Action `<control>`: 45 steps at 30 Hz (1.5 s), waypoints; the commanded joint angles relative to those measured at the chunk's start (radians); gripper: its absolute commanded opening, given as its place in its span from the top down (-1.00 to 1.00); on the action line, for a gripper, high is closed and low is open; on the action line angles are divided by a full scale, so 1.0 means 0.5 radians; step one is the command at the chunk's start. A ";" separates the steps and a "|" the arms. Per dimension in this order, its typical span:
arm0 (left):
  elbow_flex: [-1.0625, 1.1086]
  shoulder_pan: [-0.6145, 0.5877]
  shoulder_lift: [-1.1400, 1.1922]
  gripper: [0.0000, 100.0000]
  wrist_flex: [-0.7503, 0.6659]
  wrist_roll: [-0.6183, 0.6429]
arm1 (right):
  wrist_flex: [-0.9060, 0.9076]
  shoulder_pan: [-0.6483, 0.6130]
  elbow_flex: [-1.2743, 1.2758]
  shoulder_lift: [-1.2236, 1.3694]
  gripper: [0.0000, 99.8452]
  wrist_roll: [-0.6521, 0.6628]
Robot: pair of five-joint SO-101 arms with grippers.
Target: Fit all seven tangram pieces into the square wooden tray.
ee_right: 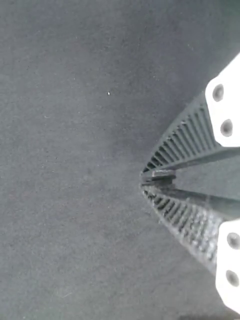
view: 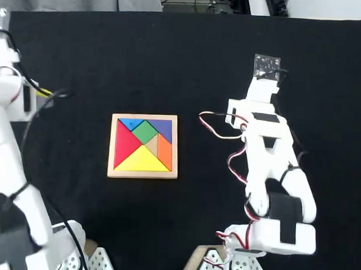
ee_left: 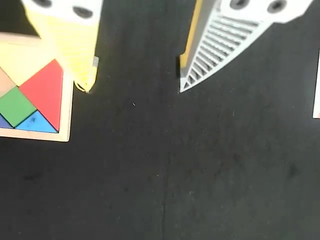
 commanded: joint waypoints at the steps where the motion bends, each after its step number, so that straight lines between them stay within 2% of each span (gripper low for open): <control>1: 0.830 -0.008 -0.212 0.47 -0.964 0.049 | 0.144 0.006 -0.158 -0.299 0.98 0.018; 3: 1.112 0.060 -0.295 0.47 -1.390 0.160 | 0.307 0.006 -0.269 -0.456 0.98 0.021; 4: 1.158 0.097 -0.341 0.47 -1.494 0.224 | 0.381 0.006 -0.345 -0.548 0.98 0.021; 6: 1.088 0.204 -0.460 0.47 -1.498 0.338 | 0.522 0.006 -0.523 -0.720 0.98 0.021; 8: 0.913 0.315 -0.568 0.50 -1.409 0.430 | 0.657 0.006 -0.735 -0.882 0.98 0.021; 11: 0.554 0.465 -0.712 0.69 -1.163 0.512 | 0.918 0.006 -1.082 -1.106 0.98 0.021; 15: 0.066 0.575 -0.902 0.95 -0.758 0.470 | 1.332 -0.009 -1.462 -1.382 0.98 0.021; 19: -0.262 0.554 -1.138 0.94 -0.427 0.466 | 1.626 -0.141 -1.591 -1.689 0.98 0.021; 24: -0.311 0.557 -1.544 0.94 -0.163 0.451 | 1.761 -0.371 -1.475 -2.116 0.98 0.021; 32: 0.269 0.560 -2.326 0.94 -0.123 0.448 | 1.804 -0.405 -0.916 -2.975 0.98 0.025; 34: 0.489 0.557 -2.559 0.94 -0.172 0.414 | 1.792 -0.405 -0.781 -3.202 0.98 0.028; 38: 1.066 0.554 -3.026 0.94 -0.384 0.350 | 1.672 -0.405 -0.468 -3.623 0.98 0.206; 43: 1.564 0.560 -2.992 0.94 -0.390 0.341 | 1.633 -0.405 -0.130 -3.715 0.98 0.273; 45: 1.735 0.554 -3.032 0.94 -0.473 0.353 | 1.620 -0.405 -0.032 -3.724 0.98 0.273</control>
